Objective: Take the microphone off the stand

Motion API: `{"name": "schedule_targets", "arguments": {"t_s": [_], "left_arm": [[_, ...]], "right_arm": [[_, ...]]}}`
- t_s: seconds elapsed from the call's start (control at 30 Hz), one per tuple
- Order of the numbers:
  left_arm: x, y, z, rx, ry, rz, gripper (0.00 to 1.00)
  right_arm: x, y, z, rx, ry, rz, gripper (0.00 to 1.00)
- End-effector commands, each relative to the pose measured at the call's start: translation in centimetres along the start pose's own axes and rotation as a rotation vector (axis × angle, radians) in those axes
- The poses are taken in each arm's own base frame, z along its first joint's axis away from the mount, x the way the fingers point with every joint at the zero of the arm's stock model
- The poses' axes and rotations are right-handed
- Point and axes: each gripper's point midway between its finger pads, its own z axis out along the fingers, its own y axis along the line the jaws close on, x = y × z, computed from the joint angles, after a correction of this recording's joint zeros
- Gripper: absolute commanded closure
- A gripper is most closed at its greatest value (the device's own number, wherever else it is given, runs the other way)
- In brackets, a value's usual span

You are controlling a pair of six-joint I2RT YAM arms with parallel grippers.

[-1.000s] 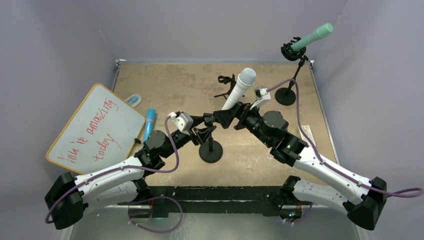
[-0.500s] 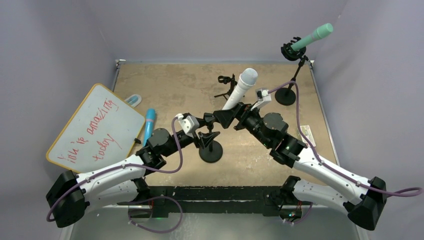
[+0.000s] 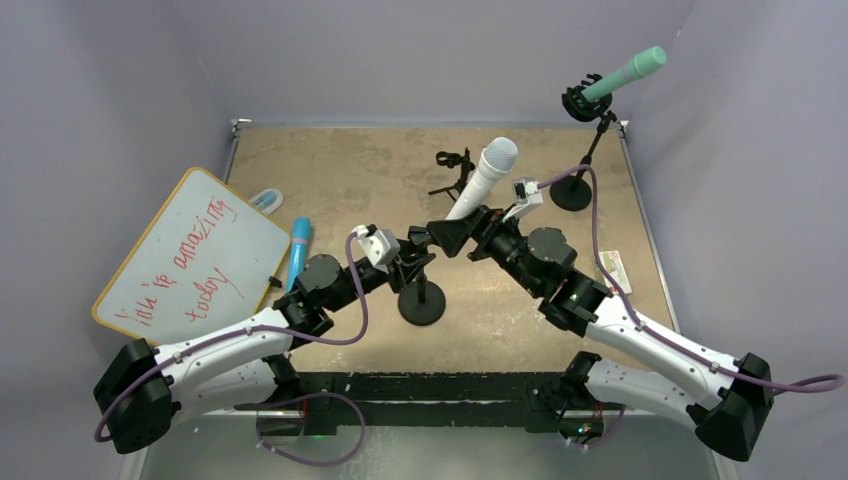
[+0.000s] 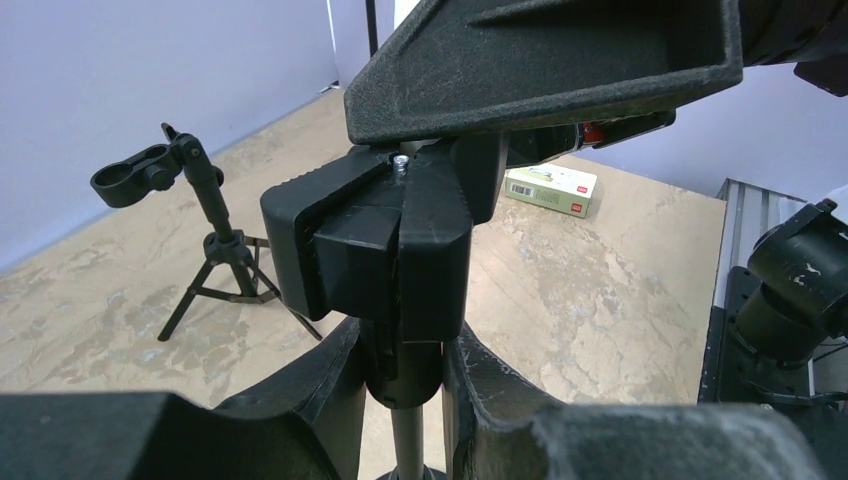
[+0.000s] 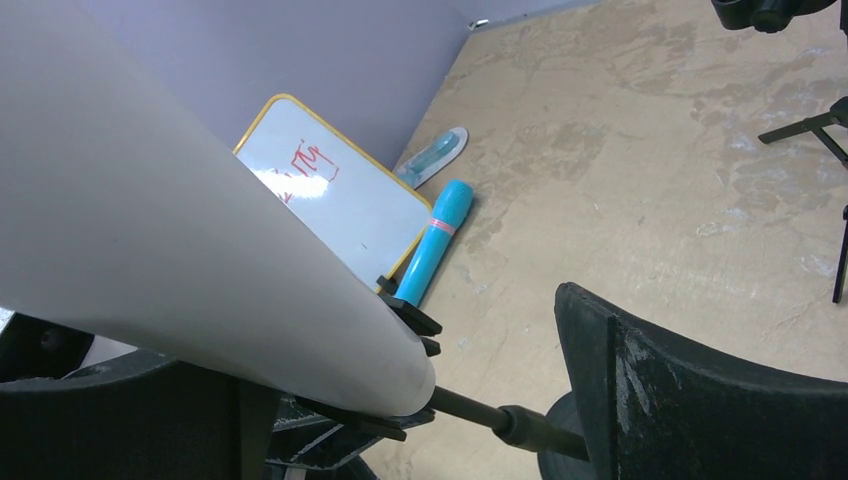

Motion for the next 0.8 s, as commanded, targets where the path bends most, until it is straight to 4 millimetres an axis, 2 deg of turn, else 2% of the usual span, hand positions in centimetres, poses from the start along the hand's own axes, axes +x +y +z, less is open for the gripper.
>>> {"name": "schedule_targets", "arguments": {"t_s": [0.0, 0.33, 0.77], "left_arm": [[-0.6, -0.8, 0.2, 0.037, -0.018, -0.02, 1.0], [2.0, -1.1, -0.2, 0.044, 0.042, -0.052, 1.0], [5.5, -0.9, -1.0, 0.024, 0.11, -0.077, 1.0]], "right_arm": [[2.7, -1.9, -0.2, 0.044, 0.083, -0.031, 0.02], [4.2, -2.5, -0.3, 0.04, 0.127, -0.034, 0.01], [7.4, -4.1, 0.3, 0.062, 0.21, -0.024, 0.01]]}}
